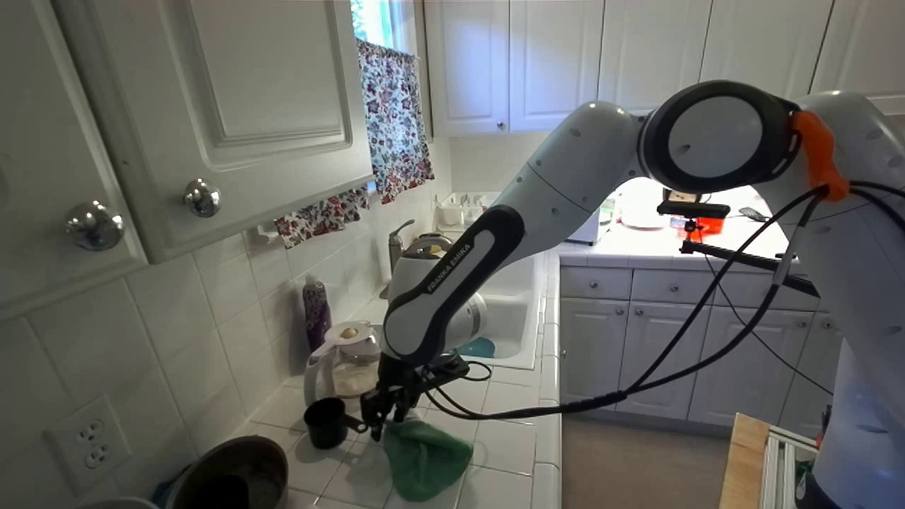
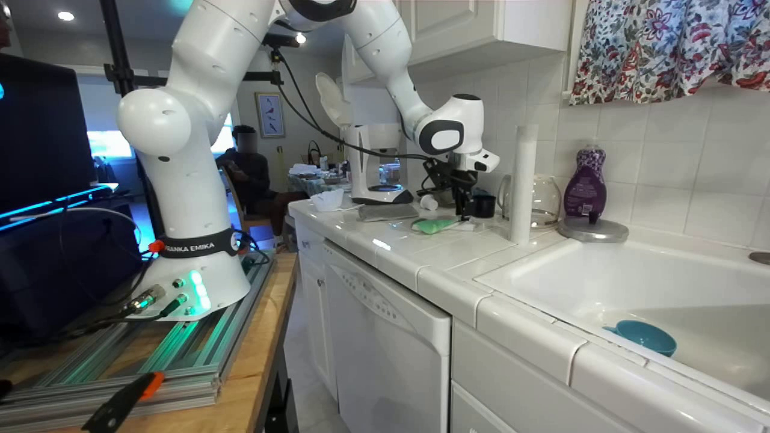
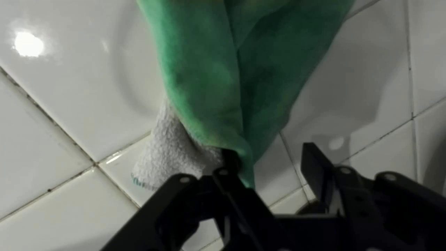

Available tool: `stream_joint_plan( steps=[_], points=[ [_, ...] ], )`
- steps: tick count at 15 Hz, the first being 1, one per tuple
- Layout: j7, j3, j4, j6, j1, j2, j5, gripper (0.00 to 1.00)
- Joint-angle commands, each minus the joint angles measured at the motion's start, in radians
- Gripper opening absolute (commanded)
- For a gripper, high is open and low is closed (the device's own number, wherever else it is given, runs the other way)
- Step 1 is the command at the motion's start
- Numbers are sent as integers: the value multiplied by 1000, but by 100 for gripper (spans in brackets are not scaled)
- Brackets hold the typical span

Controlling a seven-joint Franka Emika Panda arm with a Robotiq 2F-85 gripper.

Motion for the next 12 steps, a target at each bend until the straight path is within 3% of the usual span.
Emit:
stream_joint_plan(
  steps=[1, 3, 4, 7, 12],
  points=[
    [10, 2, -105, 38, -15, -93, 36, 83],
    [12, 2, -157, 67, -25, -139, 51, 97],
    [19, 0, -187, 76, -28, -166, 60, 99],
    [42, -11, -249, 88, -30, -226, 71, 100],
    [44, -26, -240, 58, -28, -219, 55, 100]
  ],
)
